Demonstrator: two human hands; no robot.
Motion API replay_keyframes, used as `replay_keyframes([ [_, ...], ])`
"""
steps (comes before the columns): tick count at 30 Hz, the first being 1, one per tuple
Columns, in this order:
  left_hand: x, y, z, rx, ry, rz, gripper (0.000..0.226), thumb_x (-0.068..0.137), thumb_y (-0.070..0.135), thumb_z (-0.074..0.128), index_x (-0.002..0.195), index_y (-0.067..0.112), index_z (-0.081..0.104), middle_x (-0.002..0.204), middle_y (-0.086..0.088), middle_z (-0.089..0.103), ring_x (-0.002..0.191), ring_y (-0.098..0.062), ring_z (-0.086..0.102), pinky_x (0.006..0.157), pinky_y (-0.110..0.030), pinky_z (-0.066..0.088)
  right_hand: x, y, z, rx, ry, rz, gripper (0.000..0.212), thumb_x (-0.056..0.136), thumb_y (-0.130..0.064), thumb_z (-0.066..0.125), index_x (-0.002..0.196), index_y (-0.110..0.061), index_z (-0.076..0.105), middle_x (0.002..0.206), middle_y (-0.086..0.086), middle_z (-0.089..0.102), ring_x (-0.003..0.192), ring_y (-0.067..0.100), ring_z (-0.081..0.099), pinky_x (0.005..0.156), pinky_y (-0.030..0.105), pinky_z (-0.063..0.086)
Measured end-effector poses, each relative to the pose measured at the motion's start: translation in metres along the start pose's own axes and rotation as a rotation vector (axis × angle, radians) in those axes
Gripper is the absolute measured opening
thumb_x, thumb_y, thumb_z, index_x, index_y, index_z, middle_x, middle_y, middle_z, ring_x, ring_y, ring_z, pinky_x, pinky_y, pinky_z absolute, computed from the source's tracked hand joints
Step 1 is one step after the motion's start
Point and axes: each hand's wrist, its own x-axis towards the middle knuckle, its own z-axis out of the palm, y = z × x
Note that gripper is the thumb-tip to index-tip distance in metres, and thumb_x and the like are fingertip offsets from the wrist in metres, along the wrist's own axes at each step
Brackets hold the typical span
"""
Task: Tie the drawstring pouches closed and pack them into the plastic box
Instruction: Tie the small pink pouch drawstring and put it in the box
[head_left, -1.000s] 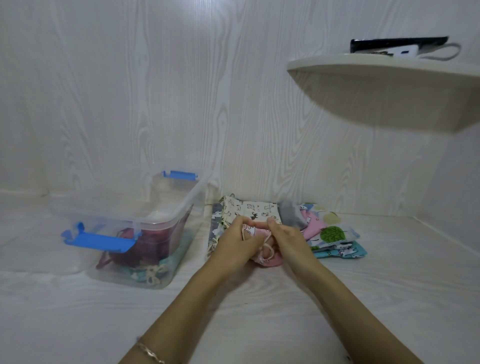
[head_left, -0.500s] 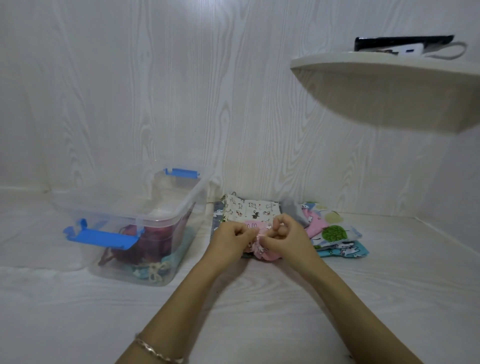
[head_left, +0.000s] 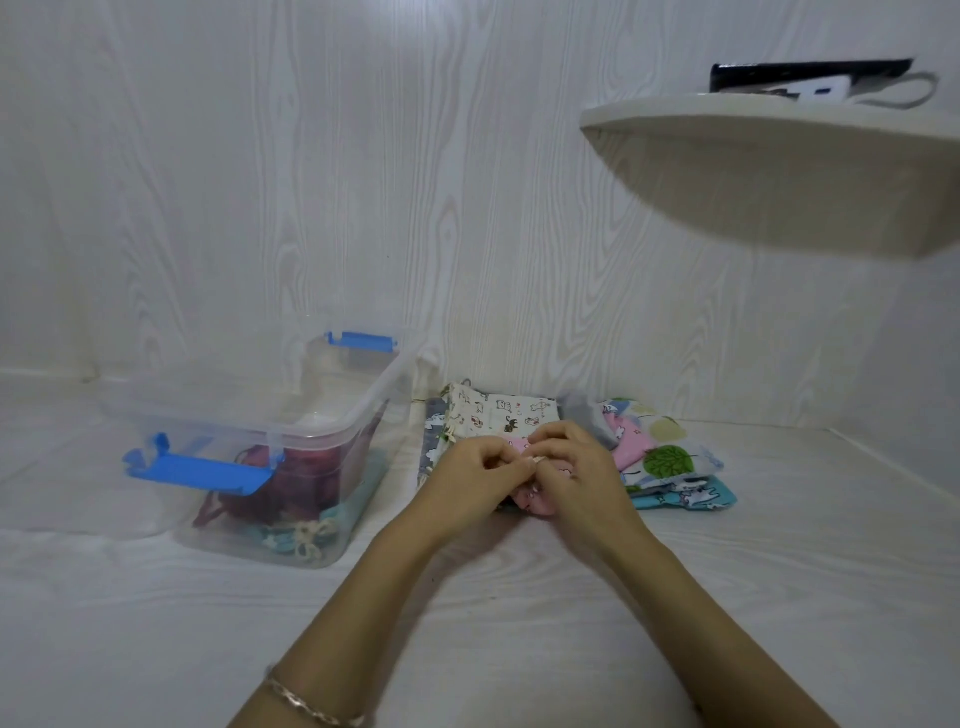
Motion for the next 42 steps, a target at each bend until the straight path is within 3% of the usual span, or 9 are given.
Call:
replay_keyframes([
  [4, 0.004, -0.005, -0.002, 0.086, 0.09, 0.073, 0.013, 0.086, 0.01, 0.066, 0.075, 0.017, 0.065, 0.061, -0.002, 0.057, 0.059, -0.01, 0.049, 0.057, -0.024, 0.041, 0.002, -0.002, -0.003, 0.11, 0.012, 0.044, 0.026, 0.077, -0.014, 0.054, 0.084, -0.032, 0.072, 0.088, -0.01, 0.071, 0.095, 0.005, 0.062, 0.082, 0.017, 0.047],
  [6, 0.005, -0.006, -0.002, 0.132, 0.117, 0.079, 0.013, 0.087, 0.011, 0.066, 0.077, 0.019, 0.065, 0.064, 0.001, 0.057, 0.061, -0.012, 0.051, 0.058, -0.025, 0.042, 0.002, -0.004, -0.004, 0.32, -0.008, 0.155, 0.027, 0.084, -0.001, 0.055, 0.094, -0.023, 0.067, 0.082, -0.004, 0.072, 0.081, 0.011, 0.067, 0.069, 0.02, 0.053],
  [8, 0.004, -0.006, -0.001, 0.153, 0.141, 0.09, 0.011, 0.088, 0.012, 0.065, 0.079, 0.018, 0.065, 0.066, 0.0, 0.059, 0.06, -0.008, 0.05, 0.054, -0.017, 0.041, 0.004, -0.007, -0.006, 0.524, -0.026, 0.265, 0.024, 0.084, 0.009, 0.056, 0.096, -0.012, 0.058, 0.076, 0.002, 0.071, 0.067, 0.014, 0.066, 0.057, 0.021, 0.052],
  [11, 0.003, -0.006, 0.0, 0.171, 0.157, 0.113, 0.007, 0.088, 0.014, 0.066, 0.081, 0.013, 0.066, 0.065, 0.001, 0.059, 0.054, -0.002, 0.047, 0.051, -0.013, 0.037, 0.008, -0.008, -0.009, 0.712, -0.072, 0.371, 0.023, 0.078, 0.007, 0.064, 0.088, -0.011, 0.056, 0.072, 0.009, 0.069, 0.06, 0.018, 0.065, 0.054, 0.025, 0.051],
  [16, 0.004, -0.008, 0.0, 0.138, 0.115, 0.134, 0.018, 0.09, 0.032, 0.064, 0.082, 0.018, 0.07, 0.071, -0.006, 0.064, 0.064, -0.013, 0.053, 0.062, -0.035, 0.046, 0.009, -0.003, -0.011, 0.937, -0.209, 0.428, 0.02, 0.068, 0.003, 0.067, 0.084, -0.008, 0.06, 0.076, 0.015, 0.065, 0.071, 0.025, 0.063, 0.066, 0.032, 0.054],
  [20, 0.002, -0.006, 0.0, 0.151, 0.12, 0.15, 0.025, 0.092, 0.033, 0.061, 0.078, 0.014, 0.071, 0.07, -0.003, 0.068, 0.063, -0.008, 0.057, 0.063, -0.03, 0.048, 0.005, -0.004, -0.009, 0.674, -0.065, 0.283, 0.021, 0.079, 0.013, 0.065, 0.083, -0.007, 0.061, 0.077, 0.011, 0.068, 0.071, 0.021, 0.065, 0.063, 0.026, 0.055],
  [25, 0.001, 0.0, 0.002, -0.073, 0.096, 0.029, 0.025, 0.092, 0.013, 0.061, 0.068, 0.015, 0.065, 0.055, 0.009, 0.059, 0.05, 0.0, 0.052, 0.052, -0.013, 0.04, 0.005, -0.002, -0.005, 0.372, 0.047, 0.133, 0.021, 0.08, 0.013, 0.062, 0.079, -0.008, 0.065, 0.072, 0.012, 0.067, 0.066, 0.013, 0.063, 0.059, 0.024, 0.051],
  [33, 0.002, -0.001, 0.001, -0.12, 0.103, -0.049, 0.027, 0.089, 0.017, 0.059, 0.062, 0.018, 0.061, 0.065, -0.01, 0.051, 0.065, -0.021, 0.046, 0.066, -0.036, 0.037, 0.002, 0.0, -0.009, 0.046, -0.03, -0.156, 0.032, 0.081, 0.003, 0.07, 0.088, -0.028, 0.072, 0.091, -0.003, 0.07, 0.083, 0.007, 0.066, 0.079, 0.021, 0.053],
  [42, 0.001, 0.005, -0.001, -0.18, 0.098, -0.156, 0.021, 0.079, 0.012, 0.052, 0.059, 0.016, 0.058, 0.062, -0.003, 0.049, 0.058, -0.015, 0.043, 0.058, -0.028, 0.035, 0.002, 0.002, -0.012, -0.08, -0.065, -0.249, 0.016, 0.081, -0.009, 0.075, 0.092, -0.021, 0.075, 0.086, -0.008, 0.067, 0.082, 0.008, 0.064, 0.077, 0.026, 0.052],
])
